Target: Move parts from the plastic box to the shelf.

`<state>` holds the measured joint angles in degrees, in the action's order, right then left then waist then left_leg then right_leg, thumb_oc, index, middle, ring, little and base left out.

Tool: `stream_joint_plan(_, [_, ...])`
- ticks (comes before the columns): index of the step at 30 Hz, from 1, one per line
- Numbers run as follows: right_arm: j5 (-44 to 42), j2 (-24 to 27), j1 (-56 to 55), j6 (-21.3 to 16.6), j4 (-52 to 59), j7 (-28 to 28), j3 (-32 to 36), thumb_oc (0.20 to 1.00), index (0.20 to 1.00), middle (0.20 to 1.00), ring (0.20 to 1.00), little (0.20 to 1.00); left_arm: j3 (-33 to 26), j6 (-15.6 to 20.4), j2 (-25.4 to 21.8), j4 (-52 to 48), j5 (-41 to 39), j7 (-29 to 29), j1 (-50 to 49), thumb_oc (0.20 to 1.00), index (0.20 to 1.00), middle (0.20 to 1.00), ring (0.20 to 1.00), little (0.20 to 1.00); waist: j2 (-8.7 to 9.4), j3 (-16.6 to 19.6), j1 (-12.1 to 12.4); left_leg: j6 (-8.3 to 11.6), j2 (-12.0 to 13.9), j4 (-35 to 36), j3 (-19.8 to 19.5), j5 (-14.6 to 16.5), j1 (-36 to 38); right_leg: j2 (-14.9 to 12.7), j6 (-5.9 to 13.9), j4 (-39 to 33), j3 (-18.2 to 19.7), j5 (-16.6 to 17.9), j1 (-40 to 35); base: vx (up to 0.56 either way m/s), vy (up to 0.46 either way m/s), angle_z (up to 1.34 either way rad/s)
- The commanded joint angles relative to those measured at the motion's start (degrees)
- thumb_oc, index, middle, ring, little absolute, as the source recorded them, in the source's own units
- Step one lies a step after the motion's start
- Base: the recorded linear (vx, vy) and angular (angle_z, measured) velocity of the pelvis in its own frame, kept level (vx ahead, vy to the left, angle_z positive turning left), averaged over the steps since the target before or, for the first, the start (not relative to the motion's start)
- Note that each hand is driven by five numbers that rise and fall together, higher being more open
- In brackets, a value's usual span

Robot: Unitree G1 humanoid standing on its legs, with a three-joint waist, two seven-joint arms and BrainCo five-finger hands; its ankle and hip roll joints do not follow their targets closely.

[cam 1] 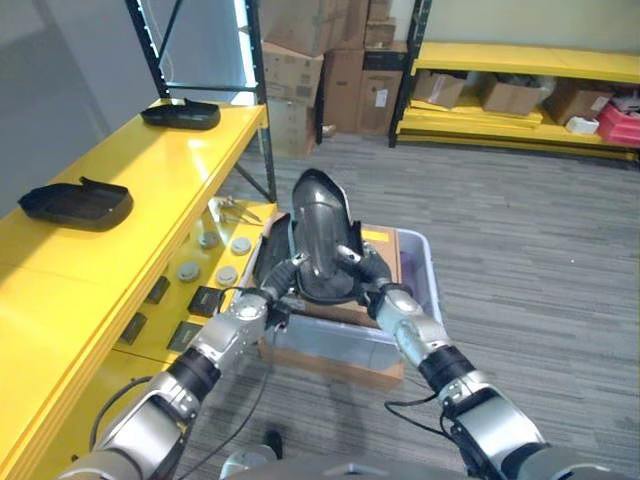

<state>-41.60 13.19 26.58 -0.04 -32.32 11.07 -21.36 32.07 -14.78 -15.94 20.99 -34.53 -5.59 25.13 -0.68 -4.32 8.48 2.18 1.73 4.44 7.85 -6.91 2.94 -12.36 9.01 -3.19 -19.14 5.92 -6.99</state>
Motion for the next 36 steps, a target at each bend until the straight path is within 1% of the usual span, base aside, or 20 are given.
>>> stream_joint_plan(1, [-3.14, -1.57, 3.71, -5.47, 2.79, -2.32, 2.5, 1.0, 1.0, 1.0, 1.0, 1.0, -0.56, 9.22, 3.53, -1.61, 2.35, 1.55, 7.87, 0.2, 0.2, 0.2, 0.2, 0.2, -0.29, 2.67, 2.62, 0.68, 1.1, -1.26, -3.19, 5.79, -0.41, -0.83, 2.95, 4.16, 0.2, -5.95, 0.92, 0.0, 0.0, 0.0])
stream_joint_plan(4, [-5.07, -0.32, 1.73, -4.38, 6.01, -4.03, 6.08, 1.0, 1.0, 1.0, 1.0, 1.0, -3.31, 11.12, 1.61, -2.3, 3.97, 1.34, 5.98, 0.2, 0.2, 0.2, 0.2, 0.2, -0.17, 2.77, 2.33, 0.66, 1.23, -1.09, -2.98, 5.69, -0.5, -0.59, 2.85, 4.01, 0.27, -6.08, 1.05, -0.01, -0.014, 0.0])
stream_joint_plan(5, [-5.24, 0.61, -0.62, -2.96, 8.18, -6.32, 8.09, 1.0, 1.0, 1.0, 1.0, 1.0, -5.32, 12.29, 0.37, -2.86, 4.61, 0.56, 4.49, 0.2, 0.2, 0.2, 0.2, 0.2, -0.02, 2.85, 1.97, 0.68, 1.39, -0.89, -2.7, 5.6, -0.55, -0.45, 2.81, 3.87, 0.42, -6.18, 1.18, -0.02, -0.041, -0.02])
stream_joint_plan(10, [-6.4, 1.7, -6.87, 1.89, 10.74, -12.97, 10.96, 1.0, 1.0, 1.0, 1.0, 1.0, -10.42, 15.26, -2.31, -3.93, 6.18, -0.34, 0.8, 0.2, 0.2, 0.2, 0.2, 0.2, 0.23, 2.98, 1.33, 0.72, 1.68, -0.36, -2.14, 5.12, -0.65, 0.04, 2.61, 3.58, 0.58, -6.27, 1.47, -0.03, -0.037, -0.04])
stream_joint_plan(11, [-7.03, 1.77, -8.8, 2.94, 10.55, -14.37, 11.47, 1.0, 1.0, 1.0, 1.0, 1.0, -11.85, 16.47, -2.84, -4.06, 6.75, -0.74, -0.19, 0.2, 0.2, 0.2, 0.2, 0.2, 0.28, 2.97, 1.26, 0.79, 1.81, -0.28, -1.99, 4.97, -0.75, 0.16, 2.56, 3.45, 0.49, -6.24, 1.5, -0.04, -0.059, -0.09])
stream_joint_plan(12, [-7.56, 1.94, -11.39, 5.43, 9.7, -16.98, 12.21, 1.0, 1.0, 1.0, 1.0, 1.0, -13.76, 18.38, -3.71, -4.5, 6.48, -1.16, -1.93, 0.2, 0.2, 0.2, 0.2, 0.2, 0.33, 3.11, 1.25, 0.94, 2.02, -0.1, -1.95, 4.69, -0.93, 0.43, 2.41, 3.35, 0.4, -6.3, 1.61, -0.04, -0.055, -0.11])
stream_joint_plan(14, [-6.58, 1.96, -12.66, 5.75, 9.14, -18.18, 12.35, 1.0, 1.0, 1.0, 1.0, 1.0, -14.66, 19.02, -4.09, -4.81, 6.46, -1.2, -2.74, 0.2, 0.2, 0.2, 0.2, 0.2, 0.33, 3.17, 1.27, 0.99, 2.12, -0.01, -1.93, 4.59, -1.01, 0.54, 2.34, 3.3, 0.32, -6.34, 1.64, -0.02, -0.04, -0.09])
stream_joint_plan(16, [-5.67, 1.95, -16.28, 9.66, 6.25, -24.26, 12.19, 1.0, 1.0, 1.0, 1.0, 1.0, -17.62, 22.45, -5.35, -5.5, 5.82, -1.67, -5.33, 0.2, 0.2, 0.2, 0.2, 0.2, 0.36, 3.12, 1.59, 1.28, 2.47, 0.1, -2.16, 4.18, -1.45, 0.93, 2.04, 3.24, 0.05, -6.5, 1.82, -0.04, -0.067, -0.03])
stream_joint_plan(17, [-3.71, 2.11, -16.77, 10.25, 5.31, -25.57, 11.97, 1.0, 1.0, 1.0, 1.0, 1.0, -18.42, 22.92, -5.76, -5.82, 5.43, -1.71, -5.91, 0.2, 0.2, 0.2, 0.2, 0.2, 0.4, 3.11, 1.73, 1.41, 2.57, 0.09, -2.3, 4.07, -1.65, 1.06, 1.94, 3.27, -0.05, -6.6, 1.92, -0.03, -0.061, 0.0])
stream_joint_plan(18, [-2.47, 2.04, -17.39, 9.67, 4.4, -26.14, 11.43, 1.0, 1.0, 1.0, 1.0, 1.0, -19.29, 23.61, -5.96, -5.94, 5.56, -1.61, -6.44, 0.2, 0.2, 0.2, 0.2, 0.2, 0.47, 3.11, 1.86, 1.49, 2.67, 0.09, -2.44, 3.93, -1.82, 1.19, 1.85, 3.29, -0.16, -6.64, 1.99, -0.03, -0.068, 0.0])
stream_joint_plan(20, [-1.06, 2.06, -18.66, 12.01, 2.27, -27.25, 10.4, 1.0, 1.0, 1.0, 1.0, 1.0, -20.96, 25.34, -6.46, -6.35, 6.63, -2.42, -7.5, 0.2, 0.2, 0.2, 0.2, 0.2, 0.64, 2.91, 2.26, 1.75, 2.89, 0.02, -2.77, 3.66, -2.13, 1.49, 1.6, 3.31, -0.46, -6.7, 2.06, -0.02, -0.071, 0.07])
stream_joint_plan(22, [0.76, 2.7, -19.57, 11.2, -2.7, -28.62, 8.82, 1.0, 1.0, 1.0, 1.0, 1.0, -23.59, 26.22, -7.69, -7.79, 6.8, -2.5, -9.39, 0.2, 0.2, 0.2, 0.2, 0.2, 0.89, 2.63, 3.32, 2.25, 3.24, -0.02, -3.93, 3.17, -2.85, 2.0, 1.18, 3.21, -0.93, -6.9, 2.12, -0.02, -0.099, 0.18])
stream_joint_plan(24, [3.13, 3.55, -19.85, 11.22, -9.42, -30.84, 6.68, 1.0, 1.0, 1.0, 1.0, 1.0, -26.8, 26.69, -9.2, -9.59, 6.62, -3.46, -11.72, 0.2, 0.2, 0.2, 0.2, 0.2, 1.12, 2.38, 5.09, 2.96, 3.65, 0.3, -6.04, 2.38, -3.77, 2.8, 0.64, 2.57, -1.42, -6.99, 1.95, 0.0, -0.099, 0.27])
stream_joint_plan(25, [4.88, 3.61, -20.21, 9.88, -14.25, -31.83, 5.41, 1.0, 1.0, 1.0, 1.0, 1.0, -29.46, 26.09, -10.0, -11.81, 5.95, -3.53, -13.95, 0.2, 0.2, 0.2, 0.2, 0.2, 0.99, 2.06, 6.79, 3.45, 4.03, 0.56, -7.22, 1.59, -4.69, 3.3, 0.38, 2.17, -2.3, -7.03, 1.69, 0.01, -0.022, 0.44])
stream_joint_plan(27, [6.16, 3.32, -21.04, 9.51, -15.35, -31.05, 5.2, 1.0, 1.0, 1.0, 1.0, 1.0, -31.12, 24.88, -10.27, -13.74, 6.09, -3.15, -15.38, 0.2, 0.2, 0.2, 0.2, 0.2, 0.72, 1.73, 7.36, 3.78, 4.51, 0.56, -6.27, 1.18, -5.37, 3.26, 0.37, 2.13, -4.1, -7.15, 1.27, 0.0, 0.014, 0.38])
stream_joint_plan(29, [6.29, 3.24, -22.27, 9.44, -15.33, -30.4, 5.55, 1.0, 1.0, 1.0, 1.0, 1.0, -31.71, 24.52, -10.23, -14.92, 6.51, -2.7, -16.17, 0.2, 0.2, 0.2, 0.2, 0.2, 0.49, 1.52, 7.23, 4.01, 5.17, 0.56, -3.8, 0.59, -6.21, 2.94, 0.43, 1.92, -6.3, -6.89, 0.9, -0.02, 0.097, 1.01])
stream_joint_plan(30, [5.79, 3.55, -26.2, 8.32, -13.1, -26.45, 6.74, 1.0, 1.0, 1.0, 1.0, 1.0, -32.5, 24.48, -10.51, -17.75, 7.08, -1.62, -17.61, 0.2, 0.2, 0.2, 0.2, 0.2, 0.2, 0.71, 5.88, 5.5, 7.78, 0.56, 5.86, -1.05, -8.01, 2.08, 0.92, 1.83, -12.92, -6.76, -0.85, -0.03, 0.164, 1.6])
stream_joint_plan(33, [6.18, 3.84, -27.11, 8.01, -13.68, -24.87, 7.33, 1.0, 1.0, 1.0, 1.0, 1.0, -33.76, 24.68, -10.93, -19.14, 7.96, -3.05, -18.87, 0.2, 0.2, 0.2, 0.2, 0.2, -0.14, 0.22, 6.61, 4.93, 6.97, 0.42, 6.0, -1.48, -9.11, 1.8, 0.53, 3.62, -14.28, -7.28, -0.68, 0.0, 0.219, 2.75])
stream_joint_plan(34, [6.24, 3.84, -27.15, 7.53, -14.53, -24.66, 7.62, 1.0, 1.0, 1.0, 1.0, 1.0, -34.53, 24.27, -11.13, -19.99, 8.13, -2.73, -19.48, 0.2, 0.2, 0.2, 0.2, 0.2, -0.18, 0.09, 7.25, 4.4, 6.34, 0.32, 5.33, -1.2, -9.3, 1.7, 0.29, 4.41, -14.33, -7.77, -0.64, 0.1, 0.232, 0.91])
stream_joint_plan(36, [6.83, 3.29, -27.42, 6.12, -17.23, -24.03, 7.76, 1.0, 1.0, 1.0, 1.0, 1.0, -37.57, 24.0, -11.89, -22.16, 8.65, -2.52, -21.89, 0.2, 0.2, 0.2, 0.2, 0.2, -0.26, -0.01, 9.35, 2.4, 3.62, 0.02, 1.85, 0.11, -9.11, 1.24, -0.25, 6.86, -13.3, -9.61, -0.28, 0.18, 0.338, 0.62])
